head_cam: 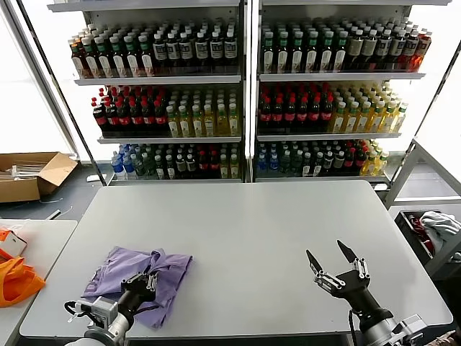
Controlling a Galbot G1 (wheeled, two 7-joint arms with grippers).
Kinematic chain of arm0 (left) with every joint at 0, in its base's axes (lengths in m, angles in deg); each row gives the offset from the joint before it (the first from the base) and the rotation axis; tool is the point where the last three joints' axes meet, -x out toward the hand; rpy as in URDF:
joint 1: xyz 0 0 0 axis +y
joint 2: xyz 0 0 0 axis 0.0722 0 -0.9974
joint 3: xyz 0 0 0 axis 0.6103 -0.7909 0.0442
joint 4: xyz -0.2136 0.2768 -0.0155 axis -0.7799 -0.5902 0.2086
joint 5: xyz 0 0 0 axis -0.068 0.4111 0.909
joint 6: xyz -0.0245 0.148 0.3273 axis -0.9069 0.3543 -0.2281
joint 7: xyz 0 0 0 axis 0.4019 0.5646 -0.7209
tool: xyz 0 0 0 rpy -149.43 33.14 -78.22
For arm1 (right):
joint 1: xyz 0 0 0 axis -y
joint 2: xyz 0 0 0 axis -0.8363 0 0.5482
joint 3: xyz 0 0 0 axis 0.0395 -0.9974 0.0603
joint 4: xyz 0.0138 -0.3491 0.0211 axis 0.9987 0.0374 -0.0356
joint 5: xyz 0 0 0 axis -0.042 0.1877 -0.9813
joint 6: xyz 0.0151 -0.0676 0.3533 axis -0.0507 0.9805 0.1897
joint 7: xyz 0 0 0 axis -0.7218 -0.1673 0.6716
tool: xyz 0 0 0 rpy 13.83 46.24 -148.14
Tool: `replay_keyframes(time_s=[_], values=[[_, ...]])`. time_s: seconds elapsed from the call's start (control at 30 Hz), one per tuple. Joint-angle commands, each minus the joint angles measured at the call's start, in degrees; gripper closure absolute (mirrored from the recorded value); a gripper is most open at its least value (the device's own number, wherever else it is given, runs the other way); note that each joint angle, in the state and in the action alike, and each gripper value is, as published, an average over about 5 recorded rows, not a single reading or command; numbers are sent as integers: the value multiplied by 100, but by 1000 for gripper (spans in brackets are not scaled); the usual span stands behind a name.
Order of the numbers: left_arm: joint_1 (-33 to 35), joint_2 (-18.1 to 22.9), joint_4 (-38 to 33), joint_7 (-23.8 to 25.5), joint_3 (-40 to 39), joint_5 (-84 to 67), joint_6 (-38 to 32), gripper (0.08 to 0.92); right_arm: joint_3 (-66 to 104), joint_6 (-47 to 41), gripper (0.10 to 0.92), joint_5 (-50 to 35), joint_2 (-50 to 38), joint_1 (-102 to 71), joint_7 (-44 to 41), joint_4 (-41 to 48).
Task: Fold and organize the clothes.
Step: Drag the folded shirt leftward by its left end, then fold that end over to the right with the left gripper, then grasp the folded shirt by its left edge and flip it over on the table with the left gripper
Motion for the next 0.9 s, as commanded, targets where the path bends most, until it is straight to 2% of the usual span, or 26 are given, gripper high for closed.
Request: replay_keyframes(time_s=[0.03,0.13,0.33,0.6,0.73,0.9], values=[[-6,144,-68,-18,-335,29,57,805,-60,-23,203,17,-4,21,2,-8],[-34,139,-68,-29,-299,10,93,746,-78,-47,203,16,-15,35,2,-42],[21,135,-163,-34,-70,-24,83,573,-79,-58,203,10,5,59,-5,-67],[270,-25,-837,13,765,-304,73,339,-61,-68,203,-20,-16,93,-6,-55],[89,-327,-400,65,1560,-657,153,231,-85,-65,203,-25,-27,92,-11,-35],[-97,-724,627,270,2174,-1481,479,180,-141,-65,203,-11,-30,137,-9,4]])
